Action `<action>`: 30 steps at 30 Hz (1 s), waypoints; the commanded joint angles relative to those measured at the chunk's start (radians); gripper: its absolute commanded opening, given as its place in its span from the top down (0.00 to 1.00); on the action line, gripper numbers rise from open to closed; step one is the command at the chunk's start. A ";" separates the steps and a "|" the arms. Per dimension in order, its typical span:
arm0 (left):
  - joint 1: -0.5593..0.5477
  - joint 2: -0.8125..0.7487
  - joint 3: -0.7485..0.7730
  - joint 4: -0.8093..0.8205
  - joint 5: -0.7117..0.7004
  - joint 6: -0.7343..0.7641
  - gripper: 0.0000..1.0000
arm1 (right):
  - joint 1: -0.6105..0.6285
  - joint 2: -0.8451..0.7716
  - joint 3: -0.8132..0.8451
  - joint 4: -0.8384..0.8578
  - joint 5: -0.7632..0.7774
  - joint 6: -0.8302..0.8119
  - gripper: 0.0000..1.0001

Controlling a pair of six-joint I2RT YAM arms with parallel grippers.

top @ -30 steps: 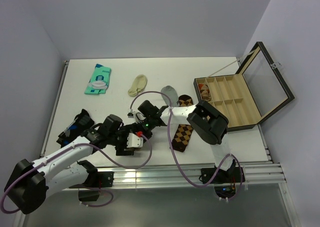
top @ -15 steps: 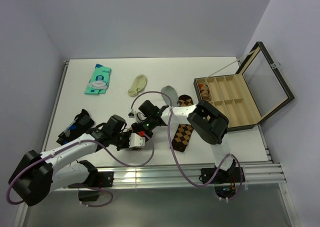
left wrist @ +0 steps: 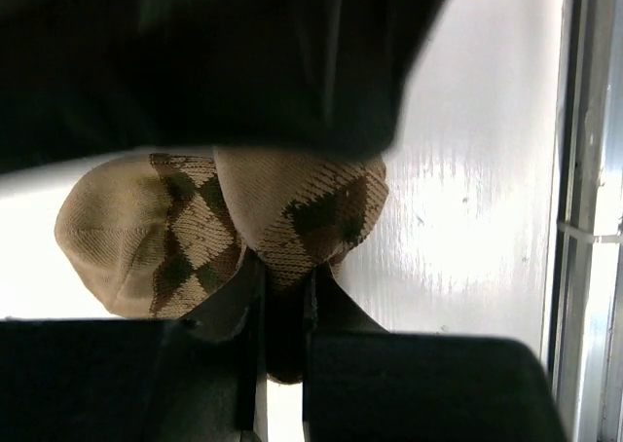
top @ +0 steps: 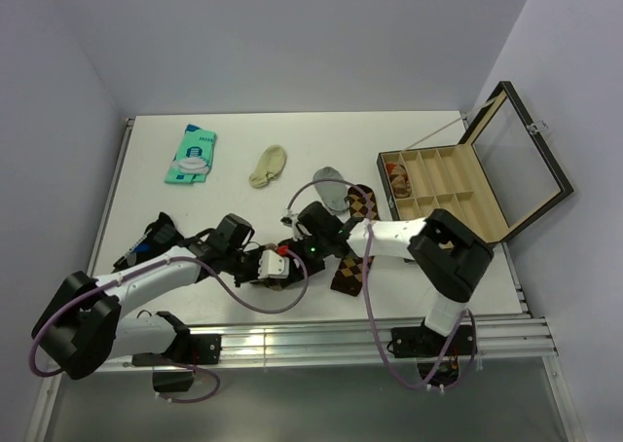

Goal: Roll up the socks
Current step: Roll the sock at the center of the board.

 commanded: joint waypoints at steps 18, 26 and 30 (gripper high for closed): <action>0.218 0.547 0.459 -0.546 0.291 0.236 1.00 | 0.042 -0.749 -0.455 0.222 0.643 0.038 0.28; 0.221 0.778 0.625 -0.718 0.298 0.260 1.00 | 0.340 -0.631 -0.358 0.238 0.873 -0.119 0.28; 0.223 0.831 0.660 -0.769 0.306 0.271 1.00 | 0.405 -0.519 -0.301 0.274 0.936 -0.220 0.25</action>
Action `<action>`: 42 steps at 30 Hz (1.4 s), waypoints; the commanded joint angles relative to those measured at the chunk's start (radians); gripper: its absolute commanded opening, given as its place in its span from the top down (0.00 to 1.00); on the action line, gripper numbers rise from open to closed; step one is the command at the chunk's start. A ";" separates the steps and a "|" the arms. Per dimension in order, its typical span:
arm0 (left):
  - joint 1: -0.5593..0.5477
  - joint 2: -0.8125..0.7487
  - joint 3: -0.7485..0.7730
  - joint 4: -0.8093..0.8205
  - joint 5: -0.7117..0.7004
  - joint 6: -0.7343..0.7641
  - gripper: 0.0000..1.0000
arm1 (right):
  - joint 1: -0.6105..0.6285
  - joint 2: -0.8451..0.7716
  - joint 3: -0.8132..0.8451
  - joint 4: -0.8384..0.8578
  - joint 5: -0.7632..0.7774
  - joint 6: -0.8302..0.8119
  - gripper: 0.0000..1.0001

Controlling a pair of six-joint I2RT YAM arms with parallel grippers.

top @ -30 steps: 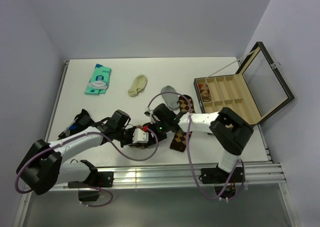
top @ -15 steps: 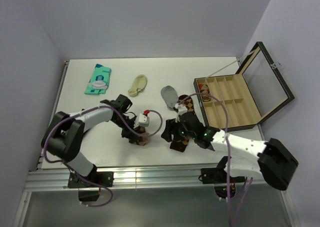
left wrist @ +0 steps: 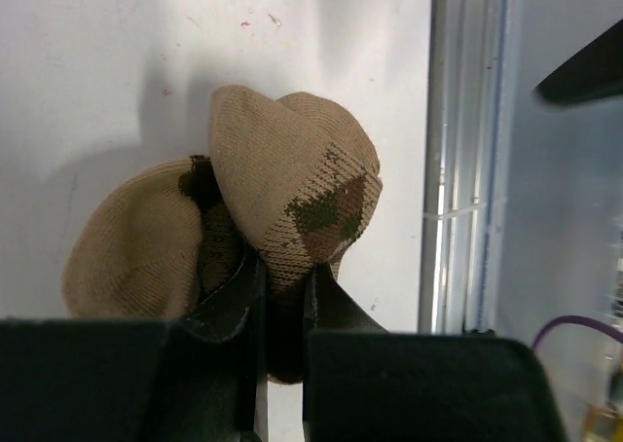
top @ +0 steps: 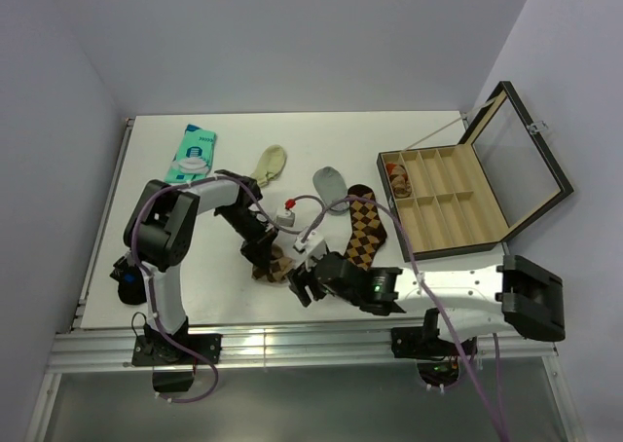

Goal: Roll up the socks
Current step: Roll the sock at the center of the board.

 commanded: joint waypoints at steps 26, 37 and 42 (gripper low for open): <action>-0.010 0.184 0.058 -0.133 -0.084 0.092 1.00 | 0.129 0.474 0.312 0.075 0.137 -0.299 0.20; -0.012 0.205 0.077 -0.163 -0.087 0.098 1.00 | 0.136 0.580 0.356 0.058 0.157 -0.319 0.20; -0.012 0.216 0.089 -0.179 -0.085 0.101 0.99 | 0.136 0.623 0.376 0.056 0.173 -0.319 0.25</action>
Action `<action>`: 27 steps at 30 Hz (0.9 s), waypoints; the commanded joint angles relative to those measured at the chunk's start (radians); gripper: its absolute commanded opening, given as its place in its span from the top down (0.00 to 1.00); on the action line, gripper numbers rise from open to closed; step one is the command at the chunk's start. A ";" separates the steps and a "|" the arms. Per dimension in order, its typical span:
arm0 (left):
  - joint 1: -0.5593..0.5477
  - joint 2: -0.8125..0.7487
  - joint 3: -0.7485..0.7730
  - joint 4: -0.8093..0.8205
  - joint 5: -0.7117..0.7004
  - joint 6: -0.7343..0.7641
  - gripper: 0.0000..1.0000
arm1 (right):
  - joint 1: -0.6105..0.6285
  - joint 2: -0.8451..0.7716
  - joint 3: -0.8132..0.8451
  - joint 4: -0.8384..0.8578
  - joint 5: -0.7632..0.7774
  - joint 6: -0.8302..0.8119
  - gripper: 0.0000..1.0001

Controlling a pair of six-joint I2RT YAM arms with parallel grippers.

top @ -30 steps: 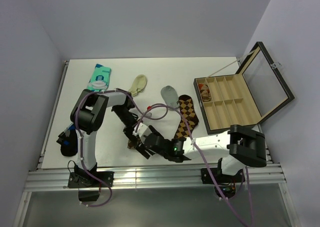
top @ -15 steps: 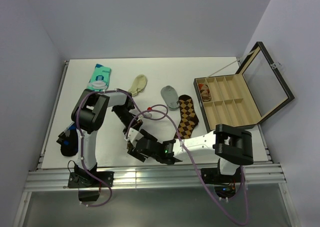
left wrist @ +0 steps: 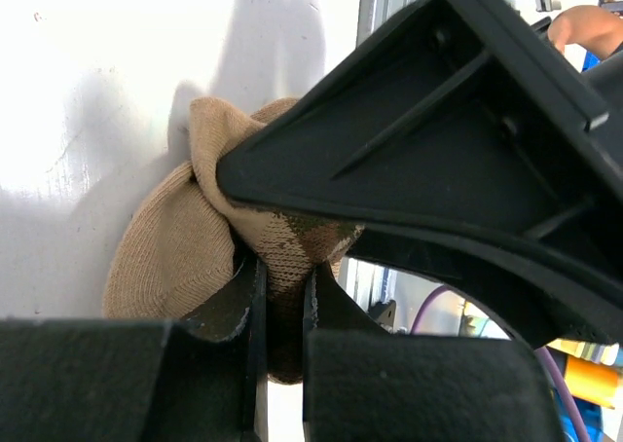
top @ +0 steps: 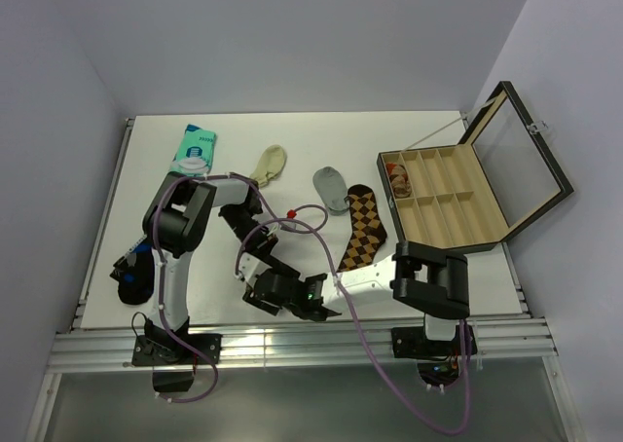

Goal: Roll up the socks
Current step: Roll the sock at the center of the board.

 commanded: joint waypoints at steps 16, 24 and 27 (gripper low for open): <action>0.004 -0.072 -0.016 0.228 -0.098 -0.059 0.63 | -0.025 0.066 0.031 -0.065 -0.076 0.036 0.74; 0.050 -0.195 -0.033 0.378 -0.127 -0.205 0.53 | -0.067 0.060 0.014 -0.114 -0.180 0.098 0.77; 0.087 -0.252 -0.071 0.466 -0.145 -0.259 0.52 | -0.079 0.052 0.005 -0.118 -0.220 0.111 0.77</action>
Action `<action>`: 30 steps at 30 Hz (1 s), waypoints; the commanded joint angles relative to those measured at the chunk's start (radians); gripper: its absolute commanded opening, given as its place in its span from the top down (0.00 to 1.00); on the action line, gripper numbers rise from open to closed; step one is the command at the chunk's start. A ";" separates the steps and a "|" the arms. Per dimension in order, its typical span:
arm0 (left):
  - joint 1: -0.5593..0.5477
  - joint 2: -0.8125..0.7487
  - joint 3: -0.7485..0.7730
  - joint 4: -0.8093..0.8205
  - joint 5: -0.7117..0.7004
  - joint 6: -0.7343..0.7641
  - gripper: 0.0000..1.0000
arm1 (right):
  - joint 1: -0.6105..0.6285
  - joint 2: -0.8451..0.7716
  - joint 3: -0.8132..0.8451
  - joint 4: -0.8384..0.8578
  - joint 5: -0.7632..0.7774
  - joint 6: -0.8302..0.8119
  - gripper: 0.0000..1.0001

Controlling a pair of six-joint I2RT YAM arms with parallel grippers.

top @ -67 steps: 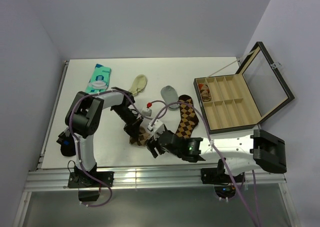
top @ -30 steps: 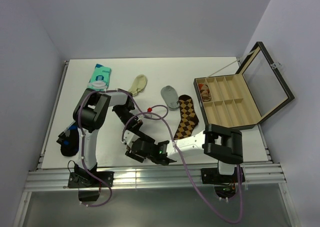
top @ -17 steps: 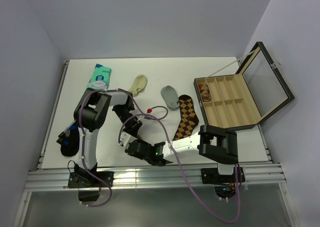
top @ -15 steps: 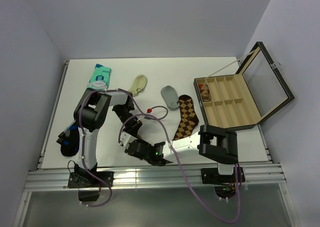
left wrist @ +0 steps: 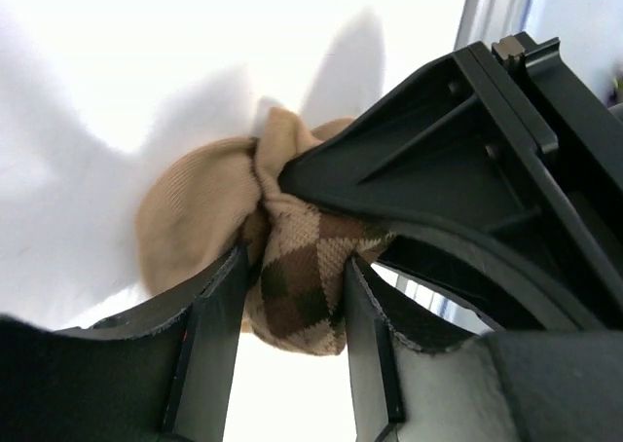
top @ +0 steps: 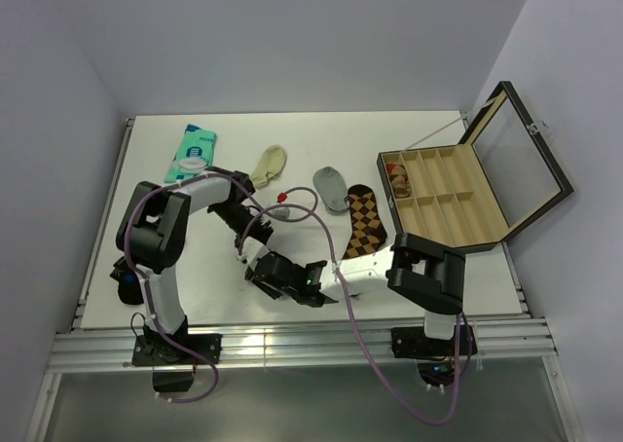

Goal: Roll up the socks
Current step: Roll the sock at the center of the board.

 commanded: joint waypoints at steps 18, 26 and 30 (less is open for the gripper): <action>0.214 -0.377 -0.222 0.429 -0.042 0.018 0.48 | -0.099 0.017 -0.031 -0.199 -0.382 0.038 0.78; 0.227 -0.579 -0.375 0.501 -0.052 0.109 0.43 | -0.190 0.029 0.010 -0.270 -0.527 0.013 0.78; 0.224 -0.662 -0.438 0.475 -0.044 0.191 0.38 | -0.220 0.046 0.042 -0.310 -0.557 0.006 0.78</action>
